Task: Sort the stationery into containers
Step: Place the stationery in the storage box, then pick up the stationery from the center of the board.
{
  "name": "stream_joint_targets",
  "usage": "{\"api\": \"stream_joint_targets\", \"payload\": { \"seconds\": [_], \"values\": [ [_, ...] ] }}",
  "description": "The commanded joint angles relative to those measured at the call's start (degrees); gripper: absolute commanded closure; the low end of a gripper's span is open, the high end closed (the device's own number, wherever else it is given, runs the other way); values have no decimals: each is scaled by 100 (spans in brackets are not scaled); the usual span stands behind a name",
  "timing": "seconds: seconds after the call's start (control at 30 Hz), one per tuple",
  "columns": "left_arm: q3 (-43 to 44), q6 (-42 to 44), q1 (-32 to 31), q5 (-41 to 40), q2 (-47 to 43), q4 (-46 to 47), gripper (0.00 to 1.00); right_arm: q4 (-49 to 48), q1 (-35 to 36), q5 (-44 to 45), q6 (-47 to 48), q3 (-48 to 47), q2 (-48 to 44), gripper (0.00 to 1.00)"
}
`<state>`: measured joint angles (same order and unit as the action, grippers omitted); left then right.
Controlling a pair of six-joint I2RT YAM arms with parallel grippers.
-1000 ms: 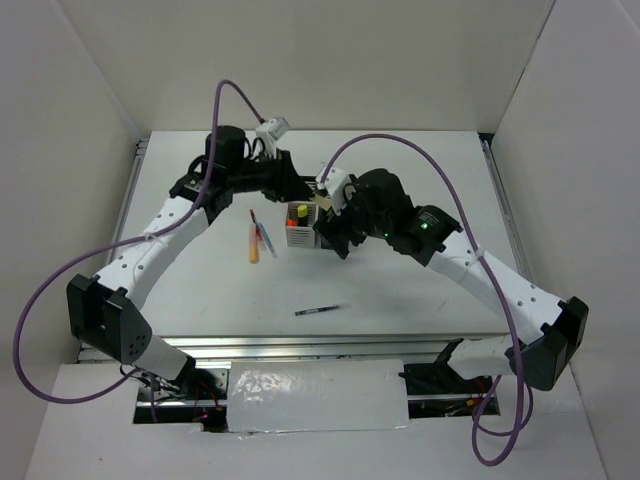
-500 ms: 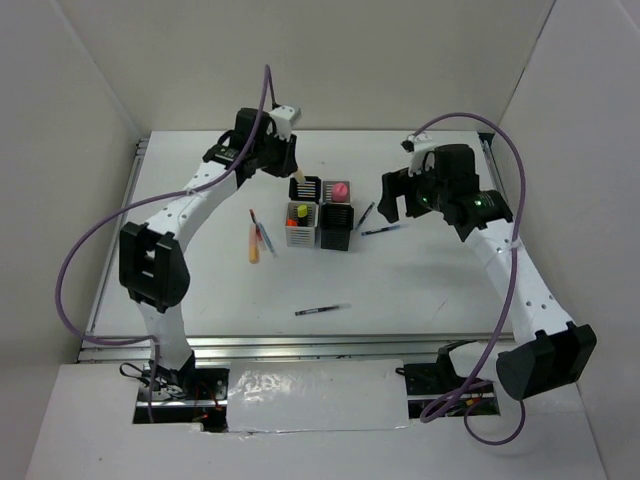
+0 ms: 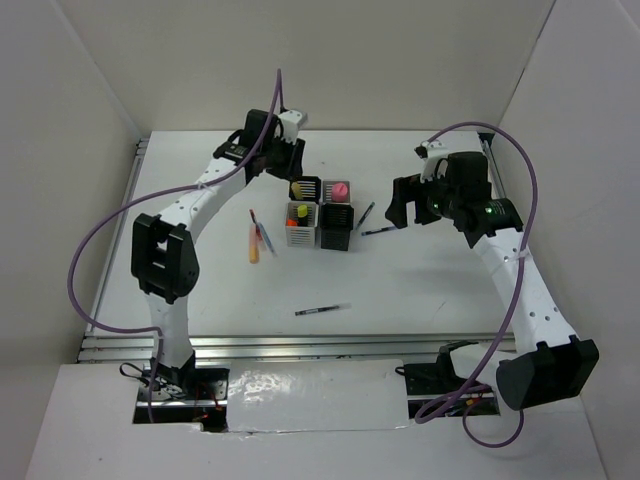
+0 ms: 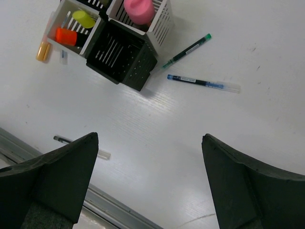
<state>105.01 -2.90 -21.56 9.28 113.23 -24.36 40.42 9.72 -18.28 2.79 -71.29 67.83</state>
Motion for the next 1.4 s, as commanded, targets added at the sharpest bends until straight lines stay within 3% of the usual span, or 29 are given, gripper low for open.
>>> {"api": "stream_joint_targets", "payload": {
  "seconds": [0.0, 0.13, 0.27, 0.37, 0.43, 0.5, 0.63, 0.8, 0.93, 1.2, 1.37],
  "values": [
    [99, 44, -41, 57, -11, 89, 47, 88, -14, -105, -41, -104, -7, 5],
    [-217, 0, 29, 144, -606, 212, 43, 80, -14, -123, -41, -122, -24, 5],
    [-1103, 227, 310, 470, -1460, 161, 44, 123, -5, -140, -24, -166, -77, 5],
    [-1824, 343, 642, 83, -2136, -262, 51, 97, 4, -105, 3, -131, -130, 5],
    [-2717, -87, 741, -345, -2760, -219, 52, 27, 4, -88, -6, -52, -174, 5],
    [-3239, -334, 566, -1162, -3288, -262, 52, -35, 13, -96, -32, 18, -156, 5],
    [-4477, -746, 372, -1297, -3869, -122, 46, -79, 57, -123, -59, 53, -112, 5],
    [-4841, -1204, 170, -1367, -3546, 19, 42, -44, 74, -79, -41, -26, -86, 5],
    [-4789, -1301, -32, -1989, -3115, 335, 42, -35, 39, -70, -32, 18, -130, 5],
    [-4015, -1336, 90, -2141, -1867, 467, 56, -44, 13, -123, -15, 124, -112, 5],
    [-3918, -1424, 187, -2079, -1454, 669, 56, -52, -14, -114, 11, 159, -130, 5]
  ]
}}
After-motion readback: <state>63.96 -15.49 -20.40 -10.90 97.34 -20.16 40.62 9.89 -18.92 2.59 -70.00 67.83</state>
